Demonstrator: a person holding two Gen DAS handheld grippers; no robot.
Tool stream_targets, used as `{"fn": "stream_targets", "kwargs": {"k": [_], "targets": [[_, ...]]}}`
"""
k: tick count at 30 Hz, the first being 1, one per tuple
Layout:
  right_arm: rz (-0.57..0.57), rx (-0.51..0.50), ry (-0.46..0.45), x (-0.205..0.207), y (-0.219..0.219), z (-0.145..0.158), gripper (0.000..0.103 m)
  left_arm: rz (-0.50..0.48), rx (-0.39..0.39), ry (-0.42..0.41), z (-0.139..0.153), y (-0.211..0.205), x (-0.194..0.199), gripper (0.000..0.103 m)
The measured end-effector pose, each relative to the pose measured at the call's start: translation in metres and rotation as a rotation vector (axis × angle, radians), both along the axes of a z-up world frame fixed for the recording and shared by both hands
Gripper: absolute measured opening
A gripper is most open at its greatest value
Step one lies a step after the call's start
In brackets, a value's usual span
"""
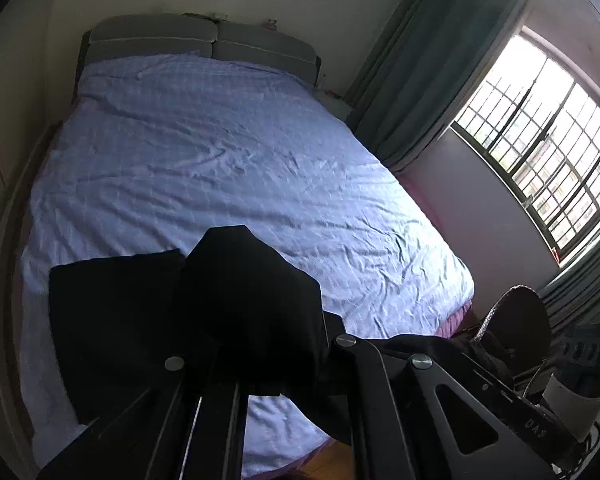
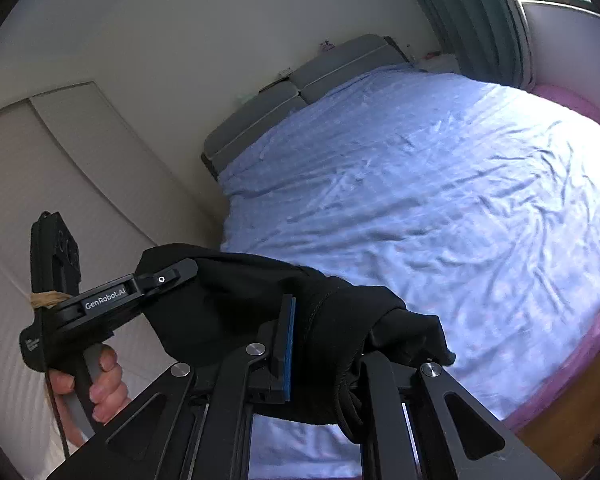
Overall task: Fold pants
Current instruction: 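Lift the folded shorts with both grippers and carry them toward the clothes stack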
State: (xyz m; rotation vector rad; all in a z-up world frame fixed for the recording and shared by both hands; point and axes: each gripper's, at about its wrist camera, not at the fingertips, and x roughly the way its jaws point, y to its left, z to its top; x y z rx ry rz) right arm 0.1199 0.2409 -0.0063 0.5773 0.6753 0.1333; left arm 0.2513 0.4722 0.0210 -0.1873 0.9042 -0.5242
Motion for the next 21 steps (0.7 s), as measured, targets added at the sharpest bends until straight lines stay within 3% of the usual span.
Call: {"fn": "stream_targets", "kwargs": {"k": [8,12,17,21], "targets": [[0.099,0.028,0.011,0.038,0.062,-0.002,0.011,0.113,-0.024,0.030,0.004,0.073,0.032,0.009],[0.102,0.044,0.025,0.059,0.082,-0.003,0.011,0.118,-0.015,0.065,0.003,0.097,0.063,0.009],[0.089,0.065,0.070,0.093,0.108,-0.008,0.011,0.074,0.005,0.088,-0.001,0.113,0.111,0.009],[-0.004,0.067,0.097,0.119,0.122,-0.018,0.011,-0.019,-0.004,0.131,-0.016,0.112,0.170,0.009]]}}
